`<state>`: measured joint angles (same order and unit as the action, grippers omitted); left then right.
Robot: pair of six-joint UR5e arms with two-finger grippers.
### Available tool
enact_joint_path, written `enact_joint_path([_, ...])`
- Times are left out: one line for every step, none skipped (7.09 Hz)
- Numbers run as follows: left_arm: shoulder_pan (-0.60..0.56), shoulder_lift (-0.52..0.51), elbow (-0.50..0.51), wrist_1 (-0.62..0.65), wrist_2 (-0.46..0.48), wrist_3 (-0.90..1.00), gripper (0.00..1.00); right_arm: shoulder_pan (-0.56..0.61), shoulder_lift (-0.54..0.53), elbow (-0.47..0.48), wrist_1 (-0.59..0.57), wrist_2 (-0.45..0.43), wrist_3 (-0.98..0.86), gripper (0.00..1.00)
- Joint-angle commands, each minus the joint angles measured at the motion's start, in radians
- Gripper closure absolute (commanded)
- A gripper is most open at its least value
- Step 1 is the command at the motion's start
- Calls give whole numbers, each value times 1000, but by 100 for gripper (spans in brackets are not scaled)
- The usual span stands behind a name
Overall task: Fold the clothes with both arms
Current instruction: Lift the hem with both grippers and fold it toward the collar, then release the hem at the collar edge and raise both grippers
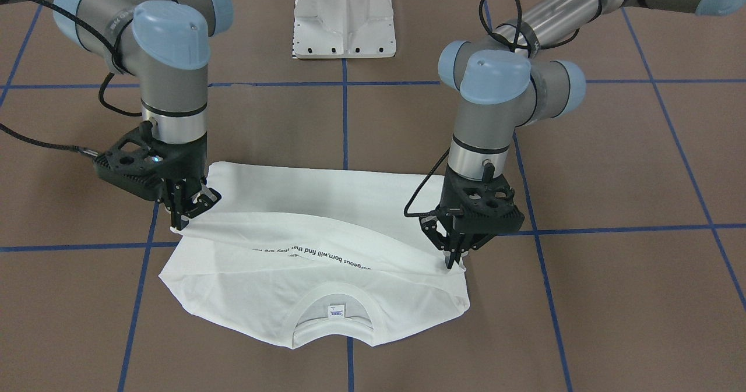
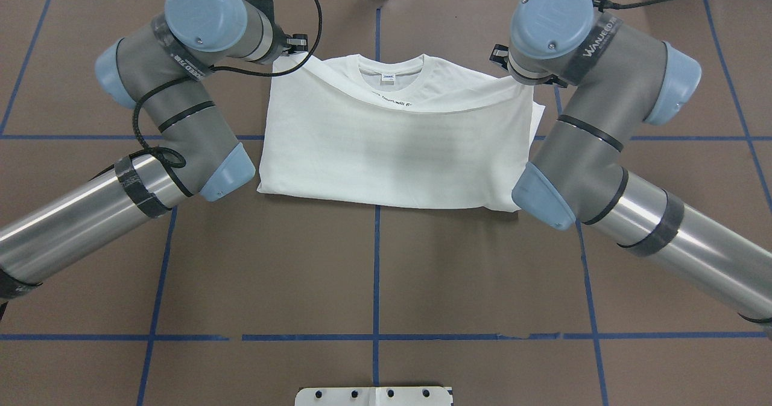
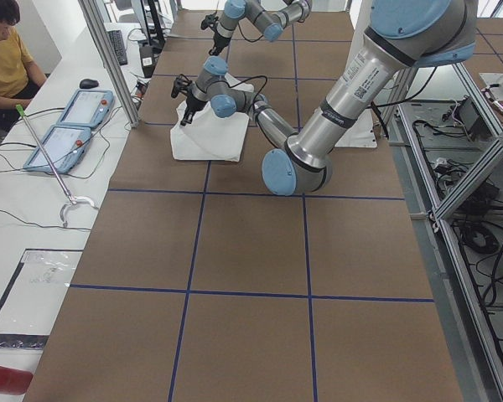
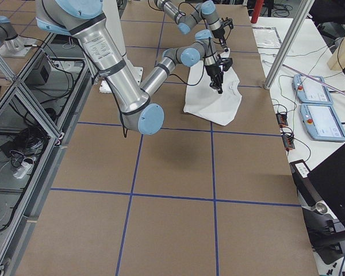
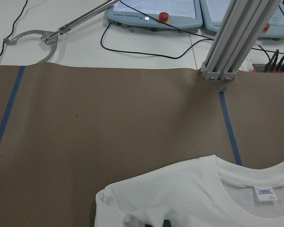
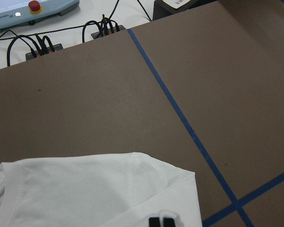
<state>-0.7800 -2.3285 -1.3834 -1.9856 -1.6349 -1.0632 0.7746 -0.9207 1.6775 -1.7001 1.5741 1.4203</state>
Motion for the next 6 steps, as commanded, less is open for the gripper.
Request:
enact_joint_path([4,-12,117,-85,1,20,100,6,36,-189,136,-8,-33,100])
enact_joint_path([16,-15,139,-96,1,20,100,6,42,-240,190,-8,-35,100])
enact_joint_path([28,-14,151,-101,1,25,100,3,42,-254,194,-9,-37,100])
enact_joint_path([31,-14,152,-108,1,46,100,3,36,-255,195,-9,-37,100])
enact_joint_path([31,-14,150,-110,-3,54,89,3,36,-255,198,-9,-35,100])
enact_joint_path([30,-9,141,-114,-3,112,19,5,31,-255,198,-8,-46,26])
